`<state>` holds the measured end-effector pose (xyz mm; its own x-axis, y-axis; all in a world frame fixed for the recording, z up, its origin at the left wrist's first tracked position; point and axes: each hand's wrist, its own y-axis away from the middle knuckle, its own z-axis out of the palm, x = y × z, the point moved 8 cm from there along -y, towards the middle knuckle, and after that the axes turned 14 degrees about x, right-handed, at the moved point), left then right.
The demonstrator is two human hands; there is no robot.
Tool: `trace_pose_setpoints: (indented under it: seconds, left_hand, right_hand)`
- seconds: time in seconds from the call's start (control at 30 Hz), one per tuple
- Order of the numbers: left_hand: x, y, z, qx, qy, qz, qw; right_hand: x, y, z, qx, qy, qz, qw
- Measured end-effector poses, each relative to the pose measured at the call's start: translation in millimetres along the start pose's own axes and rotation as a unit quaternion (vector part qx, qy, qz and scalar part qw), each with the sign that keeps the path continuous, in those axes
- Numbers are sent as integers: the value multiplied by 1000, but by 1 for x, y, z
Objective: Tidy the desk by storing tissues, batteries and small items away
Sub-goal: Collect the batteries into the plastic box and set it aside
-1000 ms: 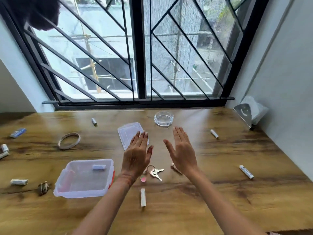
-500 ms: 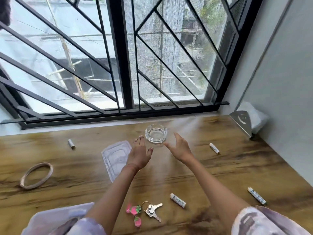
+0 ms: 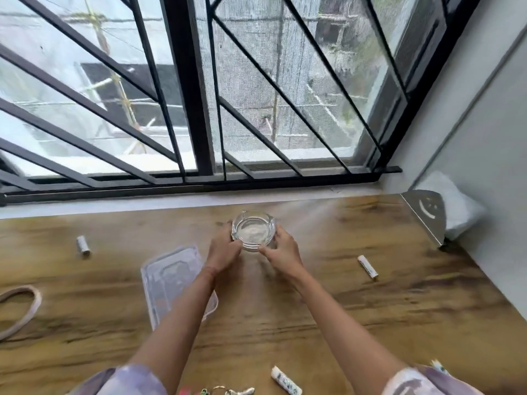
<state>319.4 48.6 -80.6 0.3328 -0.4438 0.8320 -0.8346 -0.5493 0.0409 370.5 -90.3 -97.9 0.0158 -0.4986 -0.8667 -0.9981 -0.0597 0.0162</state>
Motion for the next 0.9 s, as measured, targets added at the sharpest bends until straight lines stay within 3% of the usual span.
trace_pose_setpoints:
  seconds: [0.23, 0.37, 0.63, 0.9]
  left_hand:
    - [10, 11, 7, 19, 81, -5, 997]
    - [37, 25, 25, -4, 126, 24, 992]
    - [115, 63, 97, -62, 201, 73, 975]
    - [156, 84, 186, -107, 225, 41, 968]
  right_hand:
    - [20, -8, -10, 5, -79, -3, 997]
    - [-3, 3, -65, 28, -120, 7, 992]
    - [39, -12, -181, 83, -179, 48, 979]
    - [87, -48, -264, 89, -157, 55, 982]
